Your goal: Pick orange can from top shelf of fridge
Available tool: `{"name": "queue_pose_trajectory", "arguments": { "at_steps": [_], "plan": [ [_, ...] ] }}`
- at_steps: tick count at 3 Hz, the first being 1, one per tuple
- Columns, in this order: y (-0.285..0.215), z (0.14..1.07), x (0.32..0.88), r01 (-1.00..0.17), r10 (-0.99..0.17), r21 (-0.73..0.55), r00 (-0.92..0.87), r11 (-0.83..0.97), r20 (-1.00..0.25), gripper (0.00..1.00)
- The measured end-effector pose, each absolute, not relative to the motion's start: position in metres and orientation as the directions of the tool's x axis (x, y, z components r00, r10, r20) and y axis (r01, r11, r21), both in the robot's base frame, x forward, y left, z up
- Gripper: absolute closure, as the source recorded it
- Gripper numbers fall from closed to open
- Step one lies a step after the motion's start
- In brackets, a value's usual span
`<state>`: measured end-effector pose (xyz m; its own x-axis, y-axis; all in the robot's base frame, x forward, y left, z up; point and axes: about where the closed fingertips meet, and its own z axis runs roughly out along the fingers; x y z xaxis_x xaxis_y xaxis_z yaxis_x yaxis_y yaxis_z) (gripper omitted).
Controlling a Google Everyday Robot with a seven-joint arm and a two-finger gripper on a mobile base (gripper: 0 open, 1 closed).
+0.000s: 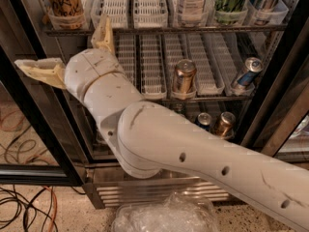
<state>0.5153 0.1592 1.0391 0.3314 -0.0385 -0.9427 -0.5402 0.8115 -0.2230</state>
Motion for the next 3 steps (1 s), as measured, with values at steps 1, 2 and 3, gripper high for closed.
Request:
{"name": "queue_pose_trajectory", "arguments": {
  "at_steps": [1, 2, 3],
  "plan": [
    [0.159, 1.0519, 0.5453, -0.512, -0.056, -0.251, 0.366, 0.821, -0.929, 0.0],
    [0.1588, 1.0524, 0.5458, -0.511, -0.056, -0.251, 0.366, 0.822, -0.929, 0.0],
    [0.1588, 1.0524, 0.5458, -0.511, -0.056, -0.251, 0.366, 0.822, -0.929, 0.19]
  ]
}}
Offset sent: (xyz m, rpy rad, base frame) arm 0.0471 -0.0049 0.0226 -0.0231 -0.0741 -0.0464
